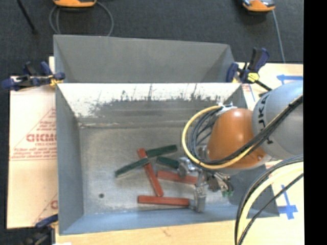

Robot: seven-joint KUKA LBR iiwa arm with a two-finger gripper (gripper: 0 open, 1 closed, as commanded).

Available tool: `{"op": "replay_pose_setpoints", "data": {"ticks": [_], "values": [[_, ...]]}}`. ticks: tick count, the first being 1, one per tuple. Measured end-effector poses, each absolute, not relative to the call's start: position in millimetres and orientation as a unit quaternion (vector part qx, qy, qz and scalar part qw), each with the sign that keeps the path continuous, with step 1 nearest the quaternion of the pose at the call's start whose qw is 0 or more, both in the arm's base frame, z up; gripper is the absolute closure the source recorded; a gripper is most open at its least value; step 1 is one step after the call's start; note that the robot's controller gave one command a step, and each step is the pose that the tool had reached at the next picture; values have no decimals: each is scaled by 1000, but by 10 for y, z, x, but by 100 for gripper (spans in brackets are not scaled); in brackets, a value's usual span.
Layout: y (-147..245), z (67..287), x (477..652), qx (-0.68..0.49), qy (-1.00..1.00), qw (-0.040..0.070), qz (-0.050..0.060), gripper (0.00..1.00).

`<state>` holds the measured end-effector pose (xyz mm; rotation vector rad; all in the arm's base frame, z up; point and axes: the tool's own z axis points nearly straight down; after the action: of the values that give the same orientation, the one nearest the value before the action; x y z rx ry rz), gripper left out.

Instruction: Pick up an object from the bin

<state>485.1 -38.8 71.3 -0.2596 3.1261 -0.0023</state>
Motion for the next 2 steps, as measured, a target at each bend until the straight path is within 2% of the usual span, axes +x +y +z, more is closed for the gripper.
{"op": "replay_pose_setpoints", "data": {"ticks": [1, 2], "values": [[-388, 754, 4870, -83, 997, 4, -1, 100], [-387, 713, 4853, -84, 996, 3, -1, 0]]}}
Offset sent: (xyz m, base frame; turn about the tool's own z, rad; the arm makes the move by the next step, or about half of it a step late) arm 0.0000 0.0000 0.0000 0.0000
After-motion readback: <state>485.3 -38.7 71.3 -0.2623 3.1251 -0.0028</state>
